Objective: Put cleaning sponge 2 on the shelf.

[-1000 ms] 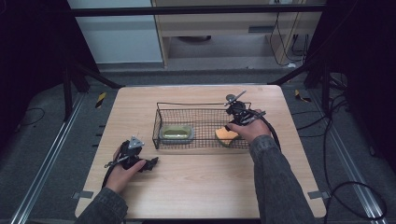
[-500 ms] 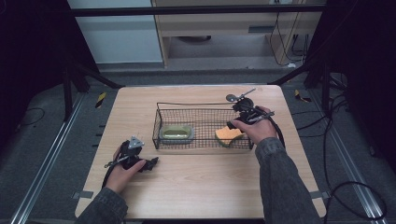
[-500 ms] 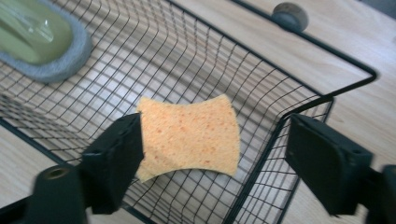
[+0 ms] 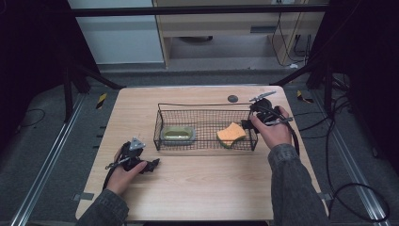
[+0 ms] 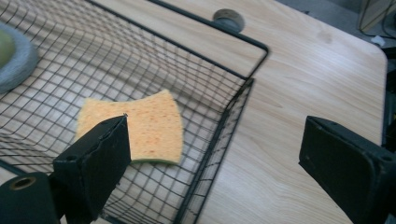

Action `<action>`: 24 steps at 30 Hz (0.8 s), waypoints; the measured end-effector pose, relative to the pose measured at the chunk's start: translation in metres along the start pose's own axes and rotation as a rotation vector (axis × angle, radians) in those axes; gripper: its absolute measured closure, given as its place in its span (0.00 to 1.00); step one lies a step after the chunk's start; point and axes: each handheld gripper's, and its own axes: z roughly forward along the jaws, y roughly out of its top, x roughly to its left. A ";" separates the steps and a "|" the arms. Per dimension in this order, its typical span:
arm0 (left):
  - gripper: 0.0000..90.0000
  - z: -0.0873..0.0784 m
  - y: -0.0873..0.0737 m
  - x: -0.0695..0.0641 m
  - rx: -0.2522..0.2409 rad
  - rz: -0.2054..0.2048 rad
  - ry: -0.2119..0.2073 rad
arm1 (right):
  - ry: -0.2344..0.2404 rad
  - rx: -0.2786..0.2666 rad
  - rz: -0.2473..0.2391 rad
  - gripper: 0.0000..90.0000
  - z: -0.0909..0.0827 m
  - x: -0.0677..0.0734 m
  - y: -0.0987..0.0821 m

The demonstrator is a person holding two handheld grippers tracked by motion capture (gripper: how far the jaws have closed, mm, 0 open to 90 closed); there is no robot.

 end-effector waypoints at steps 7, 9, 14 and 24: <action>0.00 0.000 0.000 0.000 0.000 0.001 0.000 | -0.052 -0.082 0.034 0.17 -0.007 -0.024 -0.020; 0.00 0.000 0.000 0.000 0.001 0.000 0.000 | -0.068 -0.093 0.043 0.18 -0.008 -0.030 -0.027; 0.00 0.000 0.000 0.000 0.000 0.000 0.000 | -0.088 -0.094 0.083 0.20 -0.005 -0.044 -0.045; 0.00 0.000 0.000 0.000 0.000 0.000 0.000 | -0.118 -0.054 0.165 0.20 0.003 -0.066 -0.070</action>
